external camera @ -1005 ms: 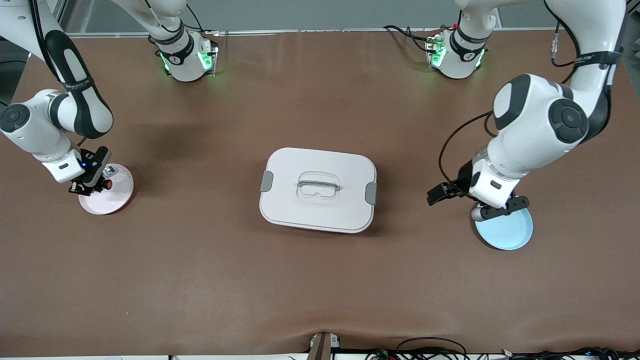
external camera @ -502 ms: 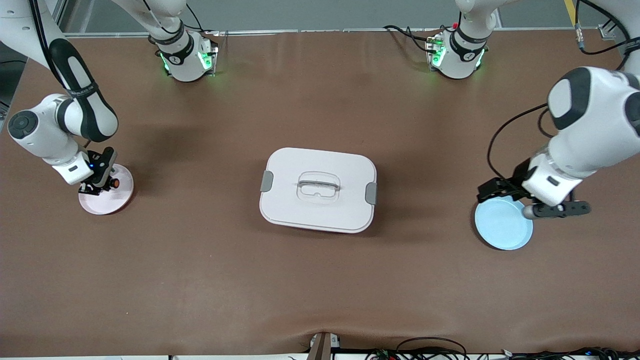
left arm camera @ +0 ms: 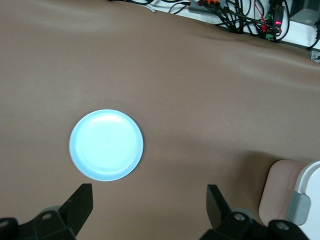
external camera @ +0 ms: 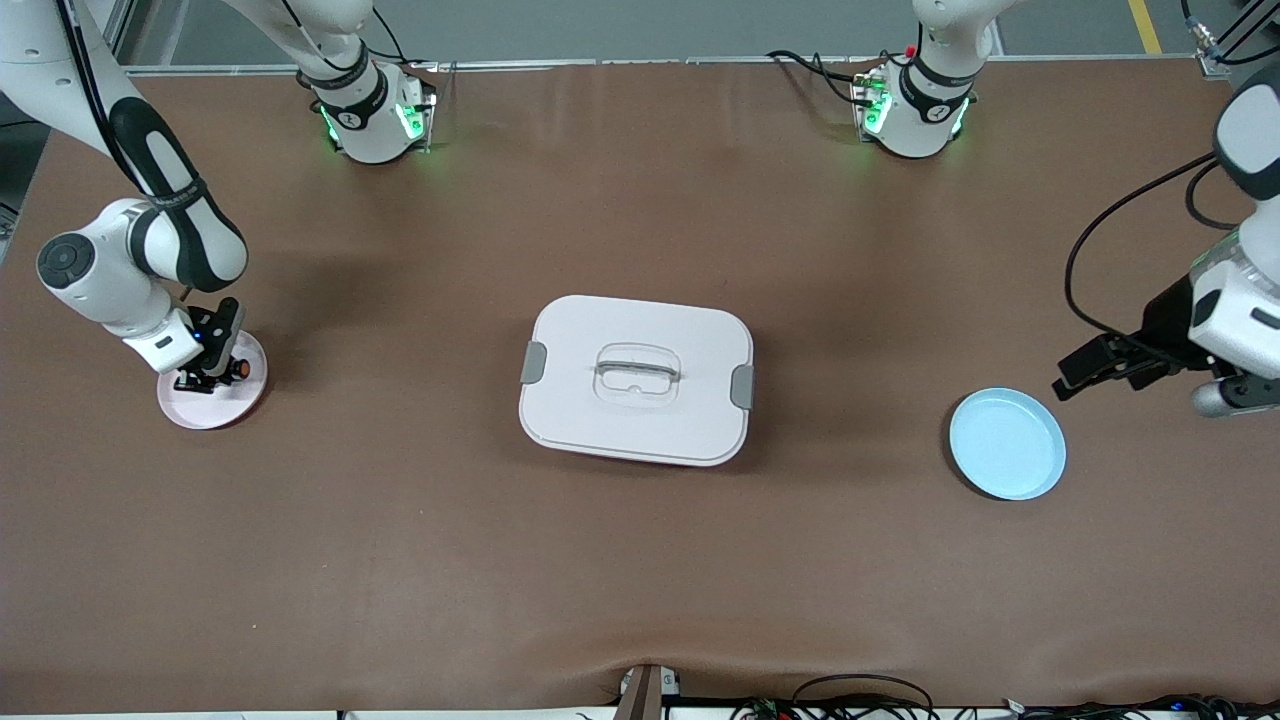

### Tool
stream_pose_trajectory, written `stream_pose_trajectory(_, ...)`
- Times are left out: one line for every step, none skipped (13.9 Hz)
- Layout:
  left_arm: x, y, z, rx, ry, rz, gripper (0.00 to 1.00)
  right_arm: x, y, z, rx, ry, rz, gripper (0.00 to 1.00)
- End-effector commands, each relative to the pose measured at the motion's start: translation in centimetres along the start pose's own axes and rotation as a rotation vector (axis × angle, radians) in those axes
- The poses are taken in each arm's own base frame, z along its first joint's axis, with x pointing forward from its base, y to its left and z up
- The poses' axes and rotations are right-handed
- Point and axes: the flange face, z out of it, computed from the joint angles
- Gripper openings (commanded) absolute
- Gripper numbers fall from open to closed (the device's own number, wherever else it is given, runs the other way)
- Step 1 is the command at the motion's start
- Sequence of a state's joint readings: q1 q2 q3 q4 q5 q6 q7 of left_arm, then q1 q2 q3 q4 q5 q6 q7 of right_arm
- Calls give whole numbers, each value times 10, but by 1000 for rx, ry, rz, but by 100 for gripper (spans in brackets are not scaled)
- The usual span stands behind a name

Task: Transfer orange switch to right arm and place
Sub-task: 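Open the right gripper to release the switch on the white plate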

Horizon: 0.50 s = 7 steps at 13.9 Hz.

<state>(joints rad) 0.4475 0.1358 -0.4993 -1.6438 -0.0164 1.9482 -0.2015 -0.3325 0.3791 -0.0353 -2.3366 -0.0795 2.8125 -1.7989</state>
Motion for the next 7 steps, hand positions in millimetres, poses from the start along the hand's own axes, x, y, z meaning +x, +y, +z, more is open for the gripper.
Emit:
stream_pose_trajectory(-9,-7,-25,42,7,62,100,-6,7,2,-11,-4,-27,0)
stream_pose_trajectory(-10,-9,-32,46,15,55,100,-6,8,1,-13,-4,-35,0)
stream_pose_trajectory(-11,-10,-38,44,20,52,100,-4,10,0,-16,-5,-45,0)
stream_pose_trajectory(-10,-10,-44,43,30,46,100,-2,12,-1,-18,-5,-51,0)
stream_pose_trajectory(-11,-10,-46,44,27,43,100,1,14,-2,-21,-4,-55,0)
stream_pose_trajectory(-10,-9,-50,44,35,42,100,1,15,-2,-22,-4,-58,0)
stream_pose_trajectory(-9,-9,-55,42,42,42,100,2,15,-1,-20,-4,-61,0)
